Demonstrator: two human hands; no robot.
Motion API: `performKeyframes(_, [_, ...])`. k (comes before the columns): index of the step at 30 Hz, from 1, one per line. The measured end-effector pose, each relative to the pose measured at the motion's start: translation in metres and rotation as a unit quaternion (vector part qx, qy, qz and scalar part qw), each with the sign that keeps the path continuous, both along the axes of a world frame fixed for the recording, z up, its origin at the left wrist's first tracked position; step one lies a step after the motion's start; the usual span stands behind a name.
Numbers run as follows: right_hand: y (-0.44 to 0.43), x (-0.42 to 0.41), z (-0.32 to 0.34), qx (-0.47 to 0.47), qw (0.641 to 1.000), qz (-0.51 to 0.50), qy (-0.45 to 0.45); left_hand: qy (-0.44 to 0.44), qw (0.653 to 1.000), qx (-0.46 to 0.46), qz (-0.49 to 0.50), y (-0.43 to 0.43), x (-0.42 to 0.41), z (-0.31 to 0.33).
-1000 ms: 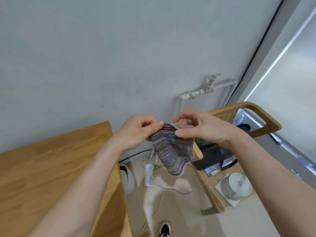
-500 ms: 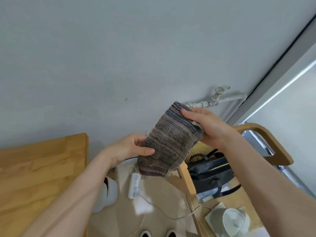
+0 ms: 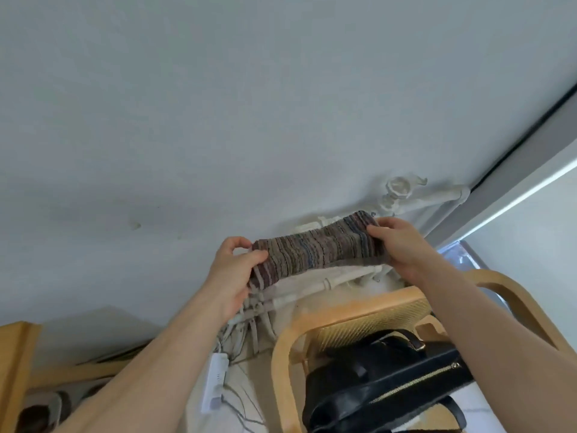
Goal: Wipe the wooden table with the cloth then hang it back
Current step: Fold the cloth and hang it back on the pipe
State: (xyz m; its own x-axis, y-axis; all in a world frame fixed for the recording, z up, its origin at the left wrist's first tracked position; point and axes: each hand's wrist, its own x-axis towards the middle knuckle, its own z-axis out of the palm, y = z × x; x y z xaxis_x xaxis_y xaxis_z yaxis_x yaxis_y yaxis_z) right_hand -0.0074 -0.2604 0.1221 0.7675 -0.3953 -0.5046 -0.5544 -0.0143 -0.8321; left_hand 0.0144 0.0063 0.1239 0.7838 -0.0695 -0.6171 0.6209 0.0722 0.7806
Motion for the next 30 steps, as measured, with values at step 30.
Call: performKeyframes(30, [-0.007, 0.064, -0.115, -0.578, 0.767, 0.259, -0.102, -0.26, 0.877, 0.387, -0.115, -0.092, 0.065, -0.106])
